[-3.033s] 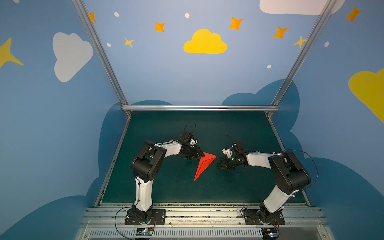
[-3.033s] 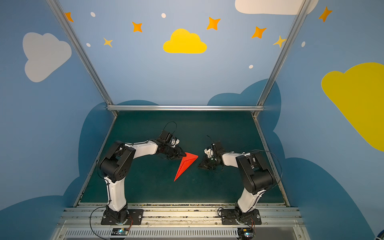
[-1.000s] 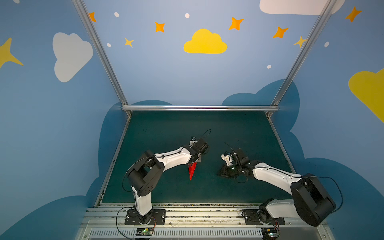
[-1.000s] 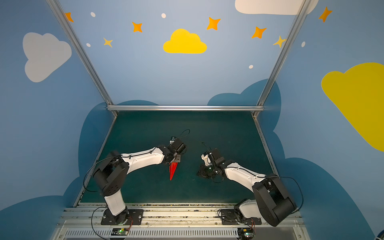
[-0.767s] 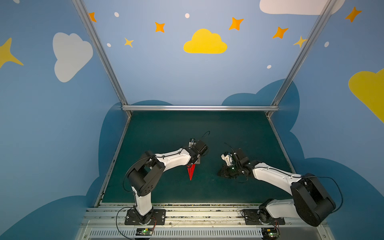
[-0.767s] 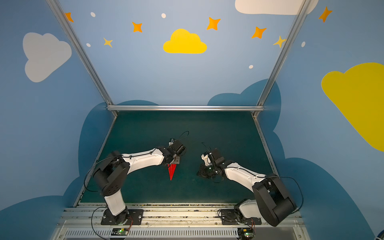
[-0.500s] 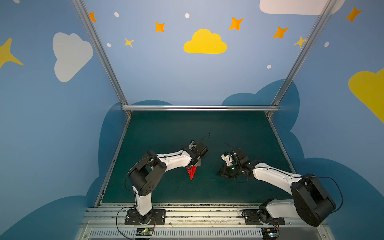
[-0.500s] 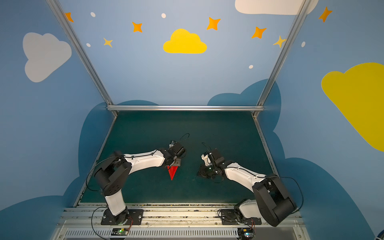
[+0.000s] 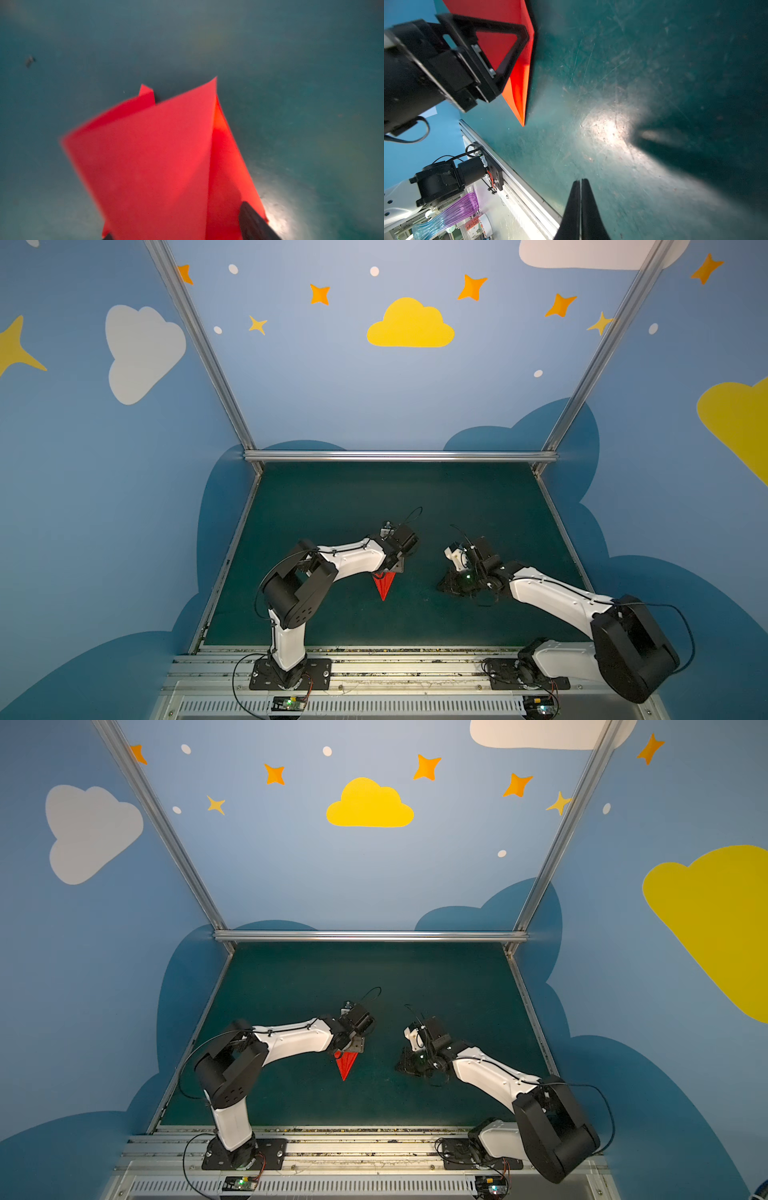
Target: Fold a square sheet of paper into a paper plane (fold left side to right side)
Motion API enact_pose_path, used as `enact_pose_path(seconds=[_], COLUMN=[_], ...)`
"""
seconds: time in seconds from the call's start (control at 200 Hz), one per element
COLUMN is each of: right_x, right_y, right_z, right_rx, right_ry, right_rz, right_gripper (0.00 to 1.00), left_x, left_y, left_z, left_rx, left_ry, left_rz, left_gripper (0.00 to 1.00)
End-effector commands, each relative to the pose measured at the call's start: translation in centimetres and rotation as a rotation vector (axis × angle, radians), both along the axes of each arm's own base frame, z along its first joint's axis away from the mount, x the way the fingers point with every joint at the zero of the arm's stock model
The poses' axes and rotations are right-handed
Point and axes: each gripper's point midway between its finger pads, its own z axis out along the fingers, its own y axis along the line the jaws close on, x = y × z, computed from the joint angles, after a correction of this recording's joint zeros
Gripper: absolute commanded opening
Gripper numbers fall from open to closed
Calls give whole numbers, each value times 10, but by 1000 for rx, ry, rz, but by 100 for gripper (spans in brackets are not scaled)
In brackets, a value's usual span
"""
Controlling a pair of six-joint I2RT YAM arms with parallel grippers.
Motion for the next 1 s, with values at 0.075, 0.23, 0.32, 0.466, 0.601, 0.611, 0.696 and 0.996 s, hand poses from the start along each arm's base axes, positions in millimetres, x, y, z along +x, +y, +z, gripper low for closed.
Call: enact_pose_path(seconds=[0.075, 0.23, 0.32, 0.466, 0.601, 0.611, 0.696, 0.996], right_x=[7, 14, 19, 32, 47, 49, 60, 82], right_y=[-2, -12, -24, -59, -102, -104, -120, -200], right_z=[22, 39, 46, 57, 70, 72, 86, 126], right_rx=[3, 7, -9, -149, -361, -371, -402, -684], right_ry=[-36, -65, -83, -171, -333, -355, -508, -918], right_rz=[-18, -47, -80, -165, -233, -234, -302, -564], right_gripper=[0, 24, 42, 79, 97, 97, 97, 97], left_x=[12, 15, 14, 14, 14, 14, 9, -25], left_y=[-9, 1, 17, 64, 114, 117, 148, 255], left_z=[78, 136, 169, 203, 220, 221, 230, 191], left_rx=[-58, -87, -77, -14, 65, 64, 84, 103], left_ry=[-92, -186, -257, -366, -558, -577, -781, -865], left_rz=[-49, -35, -14, 87, 142, 138, 187, 364], left_gripper=[89, 100, 100, 100, 100, 100, 100, 100])
